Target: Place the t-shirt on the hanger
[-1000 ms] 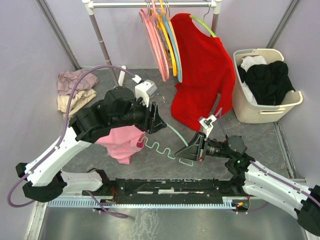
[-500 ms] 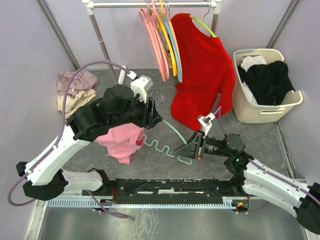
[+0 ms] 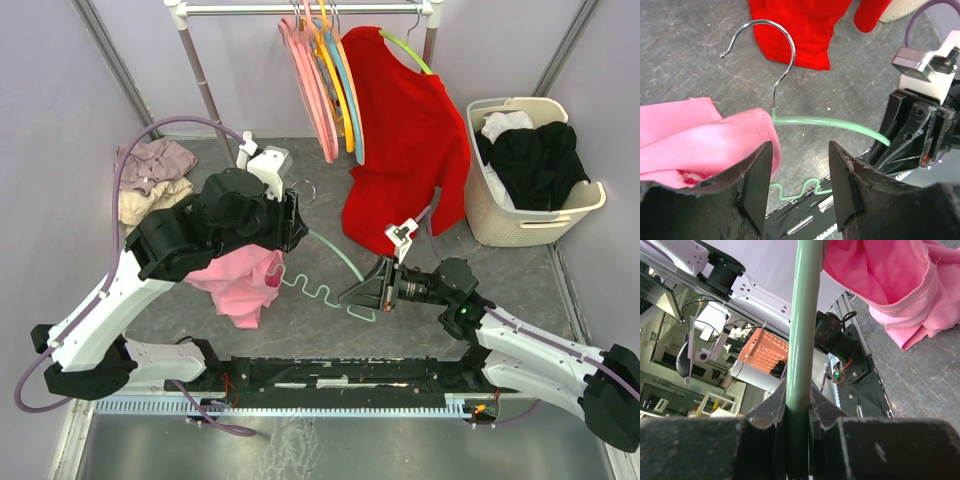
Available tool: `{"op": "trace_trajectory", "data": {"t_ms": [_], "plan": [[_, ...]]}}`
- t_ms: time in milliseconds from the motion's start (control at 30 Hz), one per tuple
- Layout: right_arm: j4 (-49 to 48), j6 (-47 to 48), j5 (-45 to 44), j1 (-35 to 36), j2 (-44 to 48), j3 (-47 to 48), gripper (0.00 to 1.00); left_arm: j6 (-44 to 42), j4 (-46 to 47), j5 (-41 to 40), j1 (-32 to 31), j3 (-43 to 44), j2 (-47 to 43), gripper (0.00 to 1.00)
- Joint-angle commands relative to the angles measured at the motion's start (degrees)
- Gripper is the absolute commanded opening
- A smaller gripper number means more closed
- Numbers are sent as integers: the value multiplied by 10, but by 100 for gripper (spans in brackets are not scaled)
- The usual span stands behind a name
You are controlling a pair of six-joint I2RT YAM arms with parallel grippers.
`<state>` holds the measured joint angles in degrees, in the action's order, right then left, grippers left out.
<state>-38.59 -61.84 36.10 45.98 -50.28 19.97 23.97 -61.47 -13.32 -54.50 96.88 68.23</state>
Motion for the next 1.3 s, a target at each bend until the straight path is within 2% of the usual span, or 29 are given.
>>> {"op": "trace_trajectory", "data": {"t_ms": [0,300,1267], "plan": [[-114,2,13,3,0,51,2,19,-16,-52,-3,24,-3,55],[-119,5,8,6,-12,50,2,13,-37,-92,-3,29,0,55],[-133,12,6,33,-48,80,2,-33,5,-159,-3,22,62,54]]}}
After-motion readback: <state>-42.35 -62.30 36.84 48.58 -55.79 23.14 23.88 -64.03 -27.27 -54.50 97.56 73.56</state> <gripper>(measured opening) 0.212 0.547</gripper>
